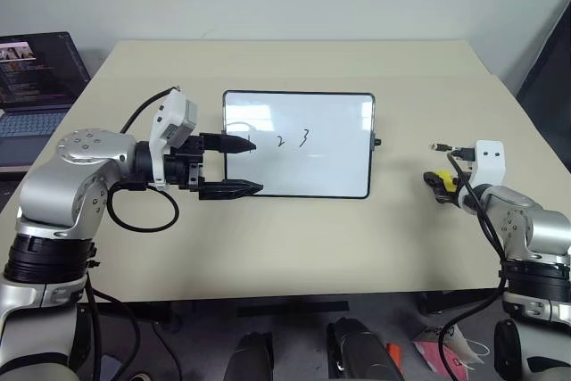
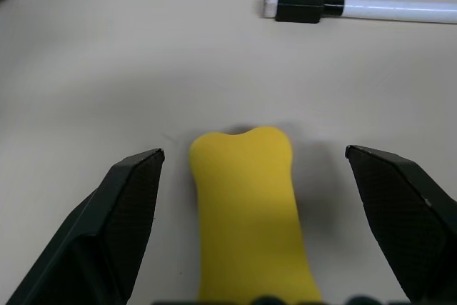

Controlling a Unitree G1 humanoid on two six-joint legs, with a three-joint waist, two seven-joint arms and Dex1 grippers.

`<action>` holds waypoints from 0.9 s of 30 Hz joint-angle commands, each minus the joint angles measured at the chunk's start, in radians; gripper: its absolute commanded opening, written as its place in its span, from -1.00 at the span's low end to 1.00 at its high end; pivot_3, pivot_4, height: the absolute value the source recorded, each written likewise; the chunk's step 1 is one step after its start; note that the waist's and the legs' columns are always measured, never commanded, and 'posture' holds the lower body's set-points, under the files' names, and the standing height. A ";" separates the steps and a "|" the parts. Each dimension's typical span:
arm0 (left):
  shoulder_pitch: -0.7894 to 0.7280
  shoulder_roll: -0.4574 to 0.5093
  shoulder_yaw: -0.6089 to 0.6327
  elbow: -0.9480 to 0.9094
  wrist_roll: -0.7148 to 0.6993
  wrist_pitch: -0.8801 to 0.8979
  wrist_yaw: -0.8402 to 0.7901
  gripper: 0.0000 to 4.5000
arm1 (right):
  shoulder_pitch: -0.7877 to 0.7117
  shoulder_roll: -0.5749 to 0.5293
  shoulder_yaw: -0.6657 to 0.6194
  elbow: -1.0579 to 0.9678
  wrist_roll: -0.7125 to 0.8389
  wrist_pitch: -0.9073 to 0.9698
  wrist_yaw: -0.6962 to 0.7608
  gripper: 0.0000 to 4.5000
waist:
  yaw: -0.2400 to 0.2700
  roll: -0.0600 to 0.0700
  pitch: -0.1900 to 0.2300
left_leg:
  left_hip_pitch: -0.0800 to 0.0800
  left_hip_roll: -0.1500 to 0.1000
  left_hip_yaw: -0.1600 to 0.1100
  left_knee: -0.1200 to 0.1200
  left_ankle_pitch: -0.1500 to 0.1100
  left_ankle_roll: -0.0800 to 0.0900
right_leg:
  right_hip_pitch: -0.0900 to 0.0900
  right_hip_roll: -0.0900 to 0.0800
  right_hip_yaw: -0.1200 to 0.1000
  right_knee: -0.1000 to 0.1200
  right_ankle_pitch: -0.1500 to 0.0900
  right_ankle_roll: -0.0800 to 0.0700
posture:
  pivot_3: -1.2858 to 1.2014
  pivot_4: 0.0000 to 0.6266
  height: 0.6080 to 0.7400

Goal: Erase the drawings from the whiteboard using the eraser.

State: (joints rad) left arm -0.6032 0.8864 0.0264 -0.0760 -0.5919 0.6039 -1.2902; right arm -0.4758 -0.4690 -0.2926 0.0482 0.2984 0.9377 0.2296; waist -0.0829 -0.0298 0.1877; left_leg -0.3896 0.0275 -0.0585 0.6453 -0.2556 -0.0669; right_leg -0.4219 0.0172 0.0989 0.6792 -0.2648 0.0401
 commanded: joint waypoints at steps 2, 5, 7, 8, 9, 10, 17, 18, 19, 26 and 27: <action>-0.018 -0.006 0.036 -0.044 -0.023 0.004 0.019 1.00 | 0.025 0.014 -0.027 -0.069 0.030 -0.087 0.035 0.91 | 0.000 0.000 0.000 | 0.000 0.000 0.000 0.000 0.000 0.000 | 0.000 0.000 0.000 0.000 0.000 0.000 | 0.03 -0.52 1.00; -0.007 -0.009 0.047 -0.052 -0.031 0.012 0.034 1.00 | 0.077 0.028 -0.018 -0.108 0.030 -0.138 0.051 0.91 | 0.000 0.000 0.000 | 0.000 0.000 -0.001 0.000 0.000 0.000 | 0.000 0.000 -0.001 0.000 0.000 0.000 | 0.03 -0.52 1.00; -0.001 -0.013 0.054 -0.060 -0.039 0.016 0.048 1.00 | 0.111 0.043 -0.021 -0.125 0.033 -0.169 0.052 0.91 | 0.000 0.000 0.000 | 0.000 0.000 -0.001 0.000 0.000 0.000 | 0.000 0.000 0.000 0.000 0.000 0.000 | 0.03 -0.52 1.00; 0.001 -0.014 0.056 -0.062 -0.042 0.017 0.054 1.00 | 0.126 0.050 -0.022 -0.132 0.036 -0.187 0.056 0.91 | 0.000 0.000 0.000 | 0.000 0.000 -0.001 0.000 0.000 0.000 | 0.000 0.000 0.000 0.000 0.000 0.000 | 0.03 -0.52 1.00; 0.004 -0.015 0.057 -0.066 -0.045 0.019 0.060 1.00 | 0.144 0.055 -0.017 -0.137 0.027 -0.223 0.058 0.91 | 0.000 0.000 0.000 | 0.000 0.000 -0.001 0.000 0.000 0.000 | 0.000 0.000 0.000 0.000 0.000 0.000 | 0.03 -0.52 1.00; 0.006 -0.016 0.058 -0.069 -0.046 0.021 0.064 1.00 | 0.158 0.063 -0.016 -0.138 0.021 -0.252 0.055 0.91 | 0.000 0.000 0.000 | 0.000 0.000 -0.001 0.000 0.000 0.000 | 0.000 0.000 0.000 0.000 0.000 0.000 | 0.03 -0.52 1.00; 0.009 -0.021 0.055 -0.079 -0.057 0.029 0.082 1.00 | 0.195 0.100 -0.026 -0.096 -0.015 -0.401 0.006 0.91 | -0.001 0.000 0.000 | 0.001 0.000 0.000 0.001 0.000 0.000 | 0.000 0.000 0.000 0.001 0.000 0.001 | 0.03 -0.52 1.00; 0.008 -0.021 0.054 -0.078 -0.057 0.029 0.083 1.00 | 0.195 0.102 -0.024 -0.091 -0.019 -0.417 0.000 0.91 | -0.001 0.000 0.000 | 0.002 0.000 0.000 0.001 0.000 0.000 | 0.001 0.000 0.000 0.001 0.000 0.001 | 0.03 -0.52 1.00; 0.008 -0.022 0.053 -0.077 -0.057 0.028 0.083 1.00 | 0.194 0.102 -0.022 -0.083 -0.024 -0.436 -0.005 0.91 | -0.001 0.000 0.000 | 0.002 0.000 0.000 0.001 0.000 0.000 | 0.001 0.000 0.000 0.001 0.000 0.001 | 0.03 -0.52 1.00; 0.004 -0.026 0.047 -0.073 -0.053 0.027 0.083 1.00 | 0.184 0.103 -0.002 -0.025 -0.037 -0.469 -0.012 0.91 | -0.001 0.000 0.000 | 0.001 0.000 0.000 0.000 0.000 0.000 | 0.001 0.000 0.000 0.001 0.000 0.000 | 0.03 -0.52 1.00; 0.004 -0.027 0.047 -0.073 -0.053 0.027 0.082 1.00 | 0.183 0.103 0.000 -0.019 -0.037 -0.465 -0.011 0.91 | -0.001 0.000 0.000 | 0.002 0.000 0.000 0.000 0.000 0.000 | 0.001 0.000 0.000 0.001 0.000 0.000 | 0.03 -0.52 1.00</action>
State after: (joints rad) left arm -0.5910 0.8589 0.0475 -0.1249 -0.6298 0.6318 -1.2096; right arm -0.2836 -0.3646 -0.2907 0.0367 0.2594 0.4949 0.2169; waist -0.0839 -0.0297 0.1876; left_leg -0.3880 0.0275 -0.0587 0.6457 -0.2555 -0.0670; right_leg -0.4213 0.0172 0.0991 0.6804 -0.2644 0.0401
